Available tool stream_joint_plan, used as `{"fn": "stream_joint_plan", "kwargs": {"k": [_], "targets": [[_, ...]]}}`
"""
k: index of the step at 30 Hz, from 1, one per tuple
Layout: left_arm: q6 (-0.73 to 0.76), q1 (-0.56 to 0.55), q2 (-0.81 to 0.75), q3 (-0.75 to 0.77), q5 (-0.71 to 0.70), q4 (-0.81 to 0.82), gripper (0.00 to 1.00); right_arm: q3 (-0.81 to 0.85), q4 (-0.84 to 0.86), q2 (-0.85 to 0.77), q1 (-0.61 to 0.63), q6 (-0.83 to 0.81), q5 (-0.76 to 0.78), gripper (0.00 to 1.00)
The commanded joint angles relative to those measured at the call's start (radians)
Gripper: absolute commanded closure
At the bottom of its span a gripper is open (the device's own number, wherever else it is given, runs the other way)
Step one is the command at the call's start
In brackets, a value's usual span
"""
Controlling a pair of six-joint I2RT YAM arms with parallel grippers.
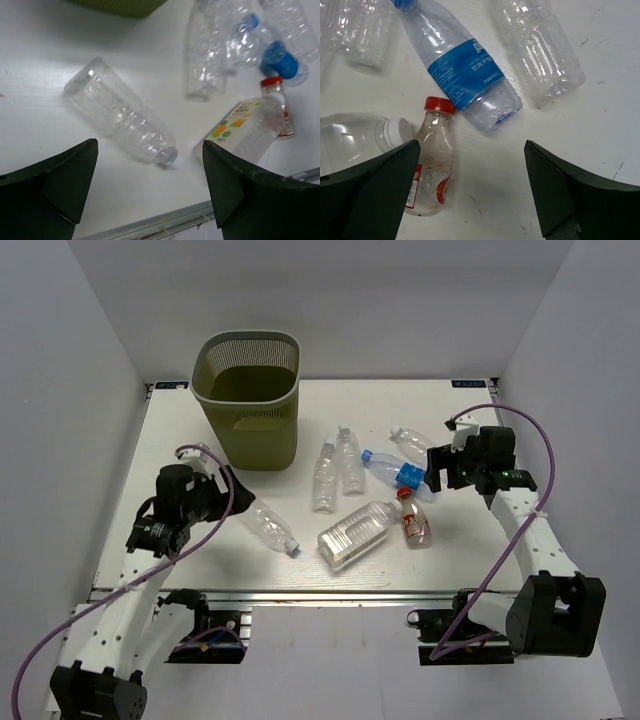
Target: Put the plastic bottles in the bin
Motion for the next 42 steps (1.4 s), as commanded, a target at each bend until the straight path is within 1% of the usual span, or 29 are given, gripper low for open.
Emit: {"fn": "stream_joint_plan", "kwargs": {"k": [1, 3, 4, 5, 7, 10, 13, 17, 19, 20, 22, 26, 31, 38, 42], "targets": [[-0.049, -0.007, 0.050, -0.020, 0.018, -0.049, 0.06, 0.009, -0.019, 0.012, 0.003, -0.049, -0.057, 0.10], [-0.066, -0.007, 0.078, -0.030, -0.005, -0.072, 0.06, 0.024, -0.061, 0.026, 0.001, -0.107, -0.080, 0.10], [-0.083, -0.007, 0.090, -0.039, -0.016, -0.083, 0.06, 0.050, -0.104, 0.036, 0.003, -0.166, -0.084, 0.10], [-0.098, -0.007, 0.102, -0.039, -0.031, -0.083, 0.06, 0.061, -0.123, 0.067, 0.001, -0.185, -0.112, 0.10], [-0.133, -0.016, 0.141, -0.048, -0.065, -0.083, 0.06, 0.087, -0.146, 0.096, 0.001, -0.204, -0.098, 0.10], [-0.178, -0.025, 0.164, -0.083, -0.102, -0.020, 0.06, 0.092, -0.164, 0.113, 0.003, -0.235, -0.120, 0.10], [-0.213, -0.038, 0.194, -0.096, -0.131, 0.022, 0.04, 0.067, -0.151, 0.101, 0.003, -0.228, -0.160, 0.10], [-0.225, -0.067, 0.242, -0.074, -0.175, 0.012, 0.04, 0.063, -0.135, 0.078, 0.003, -0.222, -0.186, 0.10], [-0.225, -0.079, 0.242, -0.074, -0.184, 0.012, 0.04, 0.075, -0.135, 0.079, 0.001, -0.224, -0.191, 0.10], [-0.225, -0.079, 0.242, -0.074, -0.184, 0.012, 0.02, 0.080, -0.144, 0.082, 0.001, -0.225, -0.197, 0.10], [-0.225, -0.090, 0.242, -0.074, -0.175, 0.023, 0.01, 0.098, -0.141, 0.098, 0.003, -0.204, -0.199, 0.10], [-0.225, -0.110, 0.242, -0.074, -0.166, 0.041, 0.01, 0.141, -0.154, 0.121, 0.003, -0.173, -0.209, 0.10], [-0.181, -0.131, 0.231, -0.074, -0.157, 0.061, 0.01, 0.141, -0.140, 0.127, 0.001, -0.152, -0.235, 0.10], [-0.172, -0.150, 0.222, -0.083, -0.157, 0.071, 0.01, 0.136, -0.138, 0.133, 0.003, -0.158, -0.231, 0.10], [-0.172, -0.159, 0.220, -0.093, -0.198, 0.066, 0.01, 0.127, -0.138, 0.125, 0.003, -0.162, -0.242, 0.10]]}}
